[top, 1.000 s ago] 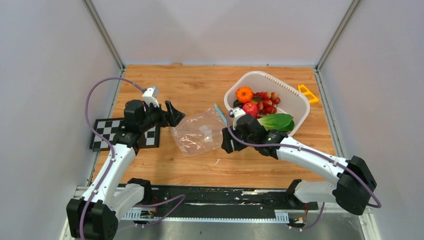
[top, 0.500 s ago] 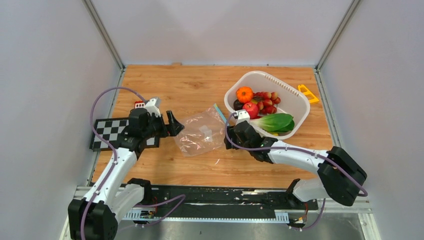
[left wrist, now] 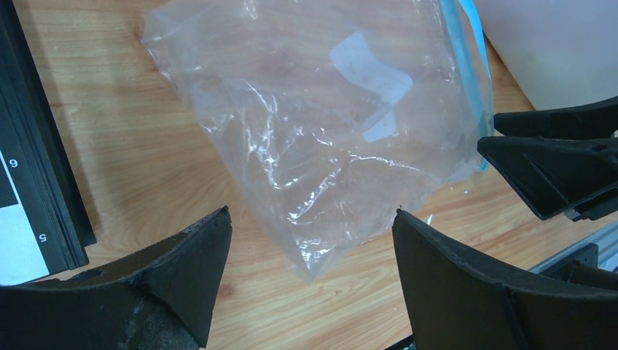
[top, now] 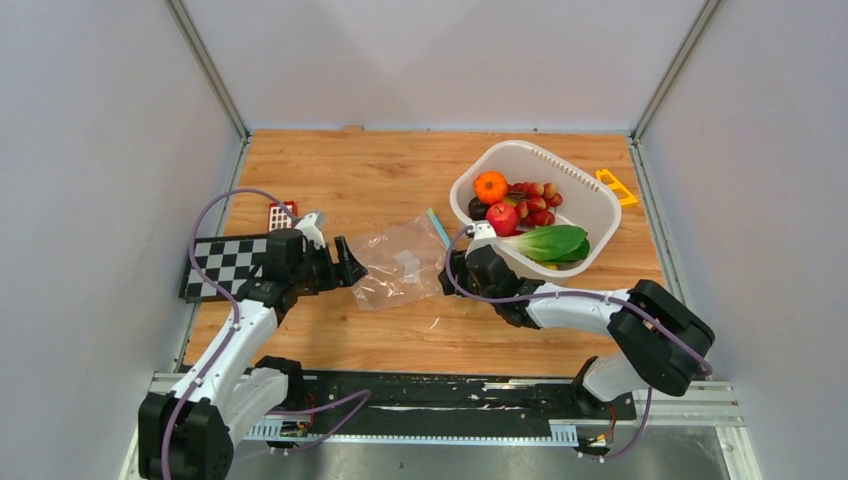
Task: Place the food in the zip-top bag and seal the zipper
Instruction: Pick up the zipper food storage bag at the center of the board.
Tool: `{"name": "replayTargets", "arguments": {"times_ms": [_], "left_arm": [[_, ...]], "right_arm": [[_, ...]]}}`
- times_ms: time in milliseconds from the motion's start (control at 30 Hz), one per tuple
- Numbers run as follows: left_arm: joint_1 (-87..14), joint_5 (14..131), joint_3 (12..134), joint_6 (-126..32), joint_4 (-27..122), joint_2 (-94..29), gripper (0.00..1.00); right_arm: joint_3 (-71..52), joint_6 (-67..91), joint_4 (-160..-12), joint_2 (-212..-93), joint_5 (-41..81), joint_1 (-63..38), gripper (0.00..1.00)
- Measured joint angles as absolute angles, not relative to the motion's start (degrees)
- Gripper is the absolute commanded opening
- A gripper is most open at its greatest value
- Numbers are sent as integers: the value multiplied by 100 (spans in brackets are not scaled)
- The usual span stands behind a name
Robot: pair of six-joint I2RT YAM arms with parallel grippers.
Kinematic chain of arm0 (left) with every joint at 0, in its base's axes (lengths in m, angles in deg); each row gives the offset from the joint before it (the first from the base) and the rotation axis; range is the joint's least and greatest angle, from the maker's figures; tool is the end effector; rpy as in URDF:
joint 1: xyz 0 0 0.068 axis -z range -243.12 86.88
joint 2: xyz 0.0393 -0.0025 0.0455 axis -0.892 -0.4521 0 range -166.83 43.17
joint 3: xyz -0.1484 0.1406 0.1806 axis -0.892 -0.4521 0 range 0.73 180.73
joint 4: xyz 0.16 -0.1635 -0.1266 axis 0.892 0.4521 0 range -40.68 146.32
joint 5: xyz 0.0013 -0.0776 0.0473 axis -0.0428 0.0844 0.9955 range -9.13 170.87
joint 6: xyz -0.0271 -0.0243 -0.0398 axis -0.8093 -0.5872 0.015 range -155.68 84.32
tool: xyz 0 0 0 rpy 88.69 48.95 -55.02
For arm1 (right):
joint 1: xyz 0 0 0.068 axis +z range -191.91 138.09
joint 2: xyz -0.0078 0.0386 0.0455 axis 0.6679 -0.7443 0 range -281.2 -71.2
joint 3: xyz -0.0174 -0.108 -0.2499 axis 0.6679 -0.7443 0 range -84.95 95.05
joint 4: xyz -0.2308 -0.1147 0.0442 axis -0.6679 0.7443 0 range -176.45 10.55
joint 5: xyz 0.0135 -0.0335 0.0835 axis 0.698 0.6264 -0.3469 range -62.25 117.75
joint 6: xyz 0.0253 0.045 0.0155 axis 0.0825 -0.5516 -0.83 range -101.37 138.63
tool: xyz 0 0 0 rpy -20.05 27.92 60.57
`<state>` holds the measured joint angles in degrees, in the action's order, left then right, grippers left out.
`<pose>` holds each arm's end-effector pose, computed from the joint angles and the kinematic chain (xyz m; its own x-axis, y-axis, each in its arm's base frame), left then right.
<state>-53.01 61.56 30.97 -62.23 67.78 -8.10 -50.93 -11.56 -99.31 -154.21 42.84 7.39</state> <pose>0.1831 -0.0447 0.2192 -0.7463 -0.2953 -0.5964 0.0932 0.8409 -0.5331 0.1906 0.2074 0.1661 -0.6315 0.0106 -0.7753 -0.3207 0.9068 0.2735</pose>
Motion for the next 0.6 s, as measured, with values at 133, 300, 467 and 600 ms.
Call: {"name": "replayTargets", "arguments": {"times_ms": [133,300,467,600], "left_arm": [[-5284,6167,3097,-6242,6695,-1026,73],[-5269,6270,3097,-6245,6616,-1393,54],[-5264,6517,3097,-6214,6647,-1584,47],[-5264,6674,3097,-6170,6680,-1599,41]], "right_arm": [[-5102,-1084,-10150,-15458,3878,735,54],[-5182,-1082,-10261,-15394,3605,737,53],[-5235,-1082,-10106,-15016,3624,735,55],[-5231,-1091,-9921,-14872,3782,735,53]]}}
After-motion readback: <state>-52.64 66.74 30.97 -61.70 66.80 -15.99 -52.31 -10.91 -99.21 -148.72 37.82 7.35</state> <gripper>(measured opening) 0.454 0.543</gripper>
